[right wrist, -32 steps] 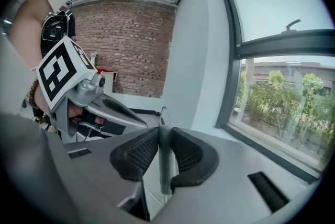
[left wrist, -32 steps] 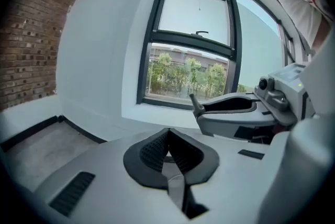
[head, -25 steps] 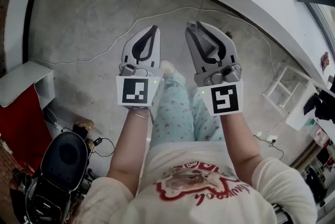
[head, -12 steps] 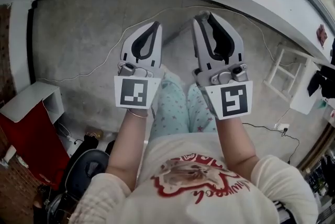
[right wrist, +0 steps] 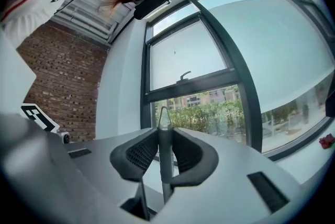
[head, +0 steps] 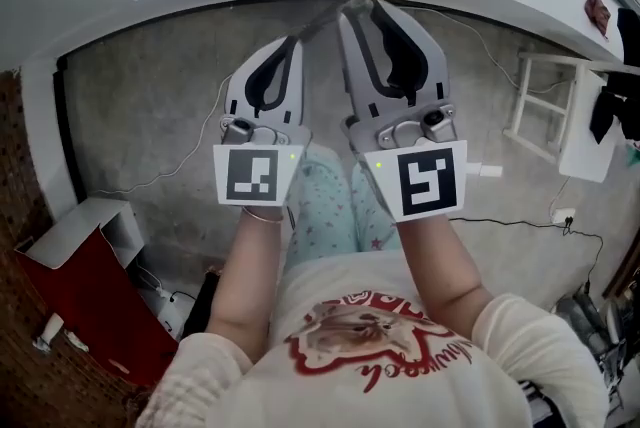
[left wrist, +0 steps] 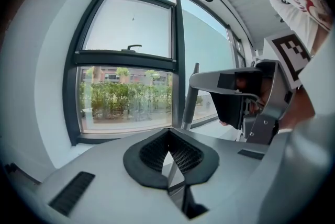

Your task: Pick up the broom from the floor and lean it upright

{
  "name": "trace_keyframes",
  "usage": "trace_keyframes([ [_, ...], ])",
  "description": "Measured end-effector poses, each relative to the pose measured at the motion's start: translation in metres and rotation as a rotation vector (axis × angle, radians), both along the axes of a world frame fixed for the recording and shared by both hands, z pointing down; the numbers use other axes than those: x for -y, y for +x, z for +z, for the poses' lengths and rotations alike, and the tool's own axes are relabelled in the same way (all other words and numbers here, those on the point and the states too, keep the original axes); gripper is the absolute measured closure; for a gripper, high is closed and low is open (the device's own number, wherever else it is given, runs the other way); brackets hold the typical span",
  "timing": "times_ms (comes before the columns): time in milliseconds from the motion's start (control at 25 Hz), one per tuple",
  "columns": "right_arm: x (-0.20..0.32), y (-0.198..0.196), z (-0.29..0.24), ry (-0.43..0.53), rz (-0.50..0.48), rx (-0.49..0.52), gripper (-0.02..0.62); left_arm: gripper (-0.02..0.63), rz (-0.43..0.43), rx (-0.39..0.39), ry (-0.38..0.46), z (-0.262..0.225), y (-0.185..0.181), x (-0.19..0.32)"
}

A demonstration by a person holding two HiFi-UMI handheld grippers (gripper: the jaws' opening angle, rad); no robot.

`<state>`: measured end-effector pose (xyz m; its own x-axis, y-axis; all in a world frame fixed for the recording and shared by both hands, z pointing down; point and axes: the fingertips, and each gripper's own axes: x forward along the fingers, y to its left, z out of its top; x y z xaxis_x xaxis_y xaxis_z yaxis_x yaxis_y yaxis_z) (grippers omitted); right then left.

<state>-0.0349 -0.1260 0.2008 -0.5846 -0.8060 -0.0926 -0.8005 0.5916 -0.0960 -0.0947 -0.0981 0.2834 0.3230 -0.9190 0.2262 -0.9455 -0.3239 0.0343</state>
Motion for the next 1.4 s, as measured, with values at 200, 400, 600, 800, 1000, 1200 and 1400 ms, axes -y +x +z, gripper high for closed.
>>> trace_keyframes([
  [200, 0.01, 0.059, -0.004, 0.012, 0.101, -0.024, 0.497, 0.589, 0.067, 0.003, 0.023, -0.007, 0.051, 0.012],
  [400, 0.019, 0.124, 0.003, -0.008, 0.201, -0.058, 0.497, 0.589, 0.132, -0.013, 0.028, -0.012, 0.114, 0.024],
  [600, 0.022, 0.19, 0.02, -0.053, 0.287, -0.114, 0.497, 0.589, 0.192, 0.012, -0.089, 0.006, 0.175, 0.033],
  [800, 0.029, 0.243, 0.023, -0.081, 0.362, -0.12, 0.496, 0.589, 0.247, 0.053, -0.194, 0.026, 0.219, 0.043],
  [1000, 0.041, 0.286, 0.024, -0.103, 0.415, -0.109, 0.497, 0.589, 0.299, 0.065, -0.221, 0.025, 0.263, 0.055],
  [1200, 0.057, 0.314, 0.028, -0.127, 0.47, -0.111, 0.495, 0.59, 0.349, 0.049, -0.232, 0.025, 0.296, 0.07],
  [1400, 0.077, 0.332, 0.032, -0.156, 0.514, -0.122, 0.497, 0.589, 0.418, 0.032, -0.236, 0.032, 0.321, 0.091],
])
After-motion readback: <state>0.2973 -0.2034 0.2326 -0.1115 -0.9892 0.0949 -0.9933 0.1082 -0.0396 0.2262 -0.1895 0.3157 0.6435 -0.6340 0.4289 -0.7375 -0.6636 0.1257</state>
